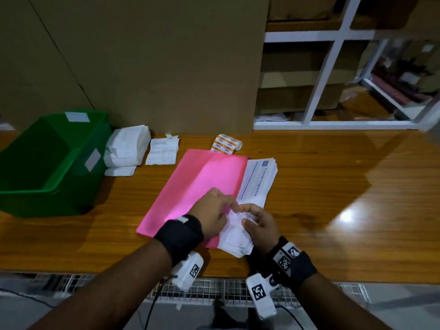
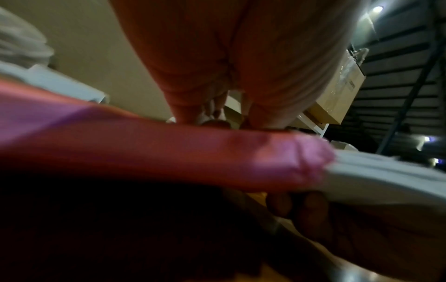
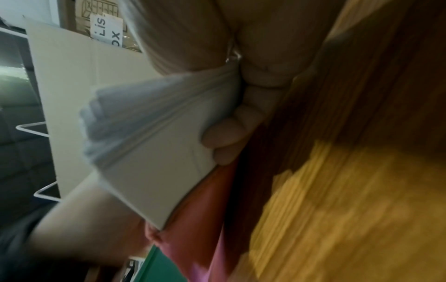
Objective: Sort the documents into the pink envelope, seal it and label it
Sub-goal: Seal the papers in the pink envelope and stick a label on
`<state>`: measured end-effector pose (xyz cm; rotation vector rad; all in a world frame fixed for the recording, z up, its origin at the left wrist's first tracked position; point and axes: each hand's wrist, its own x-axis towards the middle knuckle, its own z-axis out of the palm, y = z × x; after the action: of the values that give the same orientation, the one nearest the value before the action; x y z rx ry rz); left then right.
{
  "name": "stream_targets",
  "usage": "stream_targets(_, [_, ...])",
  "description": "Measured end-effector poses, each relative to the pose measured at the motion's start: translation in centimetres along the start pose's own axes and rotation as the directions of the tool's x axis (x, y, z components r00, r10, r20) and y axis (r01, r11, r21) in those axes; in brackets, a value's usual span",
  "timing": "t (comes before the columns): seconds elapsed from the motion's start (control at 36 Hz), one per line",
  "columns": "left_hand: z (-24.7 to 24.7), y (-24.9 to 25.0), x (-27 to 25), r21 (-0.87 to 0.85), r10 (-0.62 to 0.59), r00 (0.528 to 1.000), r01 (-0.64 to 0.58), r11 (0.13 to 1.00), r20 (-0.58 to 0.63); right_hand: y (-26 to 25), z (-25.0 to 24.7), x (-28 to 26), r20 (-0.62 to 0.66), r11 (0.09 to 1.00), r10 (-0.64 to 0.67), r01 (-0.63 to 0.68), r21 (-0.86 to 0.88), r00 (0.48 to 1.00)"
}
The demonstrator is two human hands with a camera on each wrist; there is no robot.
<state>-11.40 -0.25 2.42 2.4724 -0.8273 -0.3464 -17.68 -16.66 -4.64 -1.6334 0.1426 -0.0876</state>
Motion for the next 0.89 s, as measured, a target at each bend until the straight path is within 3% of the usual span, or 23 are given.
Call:
stream_targets(0.08, [-0.4,0.5,3.0,0.101,-0.084,0.995,0.088,0.991,-0.047,-0.1,-0.3,0.2,0.033,0.999,-0.008,0.009,-0.041,0.999])
stream_targets(0.22, [-1.2,0.5,8.1,0.312,-0.24,0.971,0.228,0.923,0.001,0.3,-1.1,0.0,0.052,0.993,-0.009,0.015,-0.117,0.999])
stream_targets(0.39, [-1.5,1.5,12.8,0.38,-0.238,0.97,0.202,0.903,0.05,0.5,-2.1,0.0,0.198,0.988,0.001,0.029,-0.15,0.98])
stream_targets(0.5, [-1.3,2.3,13.6,0.43,-0.275,0.961,0.235,0.872,0.032,-0.3,-4.2,2.2,0.109,0.993,0.011,0.001,-0.116,0.994])
stream_targets(0.61, [-0.6,2.7,13.2,0.356,-0.247,0.969,0.221,0.908,0.028,-1.0,-7.3,6.9,-0.065,0.989,0.04,-0.048,-0.139,0.997])
stream_targets(0.69, [-0.3,3.2,12.9,0.314,-0.219,0.976,0.208,0.926,-0.001,-1.1,-8.4,9.4,-0.06,0.972,0.025,-0.038,-0.23,0.998])
stream_targets(0.81, [-1.2,3.7,13.8,0.275,-0.277,0.96,0.278,0.92,-0.044,-1.3,-8.6,10.0,-0.03,0.943,-0.058,0.045,-0.328,0.998])
stream_targets(0.89, [-1.4,4.2,14.4,0.304,-0.292,0.954,0.299,0.905,-0.069,-1.1,-8.2,9.8,-0.035,0.928,-0.047,0.031,-0.372,0.998])
